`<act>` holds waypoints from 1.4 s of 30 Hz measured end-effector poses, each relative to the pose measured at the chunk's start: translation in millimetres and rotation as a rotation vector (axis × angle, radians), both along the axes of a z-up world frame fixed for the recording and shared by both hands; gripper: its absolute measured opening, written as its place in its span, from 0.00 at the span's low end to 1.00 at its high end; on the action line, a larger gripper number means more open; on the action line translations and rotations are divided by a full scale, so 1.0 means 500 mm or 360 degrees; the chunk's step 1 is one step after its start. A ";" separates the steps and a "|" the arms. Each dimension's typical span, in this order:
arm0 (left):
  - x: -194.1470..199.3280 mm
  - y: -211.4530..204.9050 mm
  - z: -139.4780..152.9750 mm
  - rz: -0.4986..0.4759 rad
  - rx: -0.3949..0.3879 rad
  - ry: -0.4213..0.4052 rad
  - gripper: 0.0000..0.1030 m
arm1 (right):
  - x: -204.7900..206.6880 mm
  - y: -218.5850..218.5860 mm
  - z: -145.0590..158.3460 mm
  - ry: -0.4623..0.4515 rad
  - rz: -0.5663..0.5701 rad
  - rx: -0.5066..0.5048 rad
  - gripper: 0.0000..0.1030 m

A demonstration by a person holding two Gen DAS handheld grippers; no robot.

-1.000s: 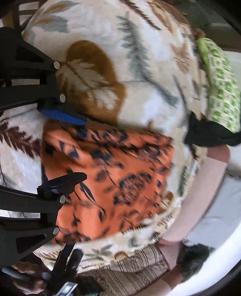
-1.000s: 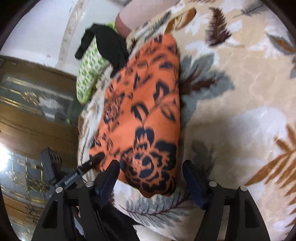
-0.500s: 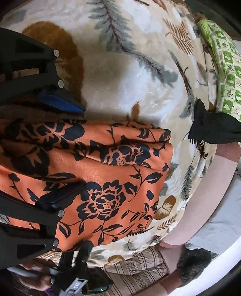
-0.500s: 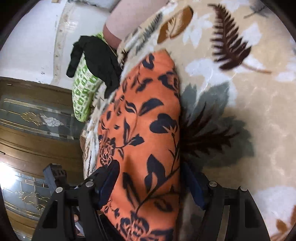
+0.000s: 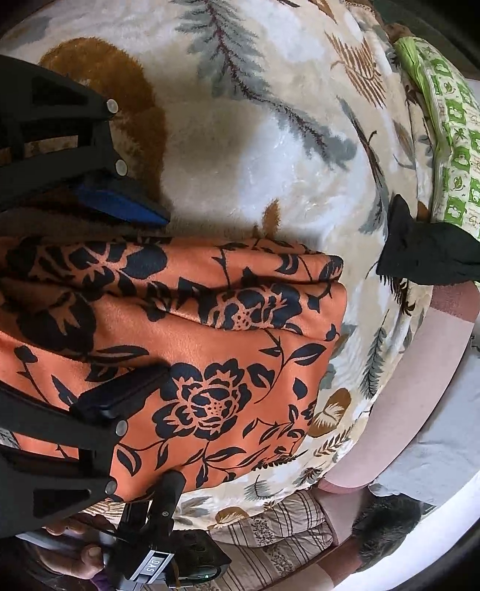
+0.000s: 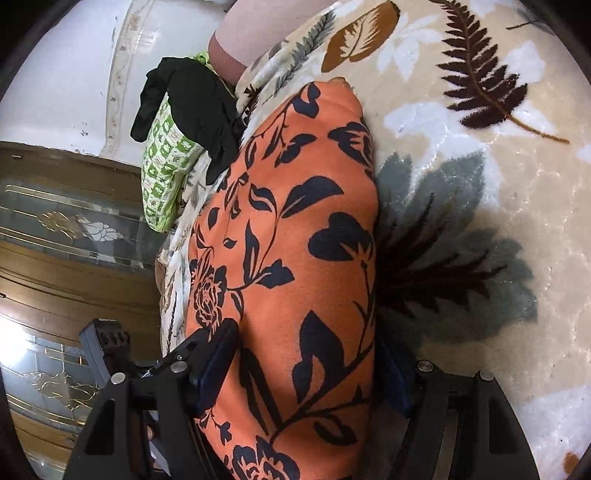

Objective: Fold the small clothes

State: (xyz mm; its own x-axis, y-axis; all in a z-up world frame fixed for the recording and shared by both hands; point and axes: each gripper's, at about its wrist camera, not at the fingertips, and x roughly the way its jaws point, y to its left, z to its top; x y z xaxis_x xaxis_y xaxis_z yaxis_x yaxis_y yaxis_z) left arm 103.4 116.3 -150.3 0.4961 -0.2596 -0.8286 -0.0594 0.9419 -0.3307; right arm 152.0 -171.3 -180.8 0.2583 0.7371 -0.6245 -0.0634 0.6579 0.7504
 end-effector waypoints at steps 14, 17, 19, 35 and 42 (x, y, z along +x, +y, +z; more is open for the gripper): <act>-0.003 0.002 0.006 -0.0100 -0.0101 -0.0005 0.36 | 0.008 0.043 0.034 -0.0077 0.0128 -0.0150 0.39; -0.015 0.003 0.026 -0.0067 -0.0155 -0.0026 0.33 | 0.002 0.046 0.069 -0.0150 0.0154 -0.0159 0.38; -0.026 -0.009 0.053 -0.0060 -0.0167 -0.0067 0.32 | -0.003 0.044 0.102 -0.0216 0.0178 -0.0171 0.37; 0.091 -0.230 0.204 -0.0204 -0.0036 -0.0354 0.32 | 0.078 -0.163 0.284 -0.0511 0.0064 -0.0221 0.37; 0.159 -0.262 0.056 -0.0158 0.0043 -0.0101 0.37 | 0.143 -0.198 0.140 -0.0340 -0.0007 -0.0252 0.38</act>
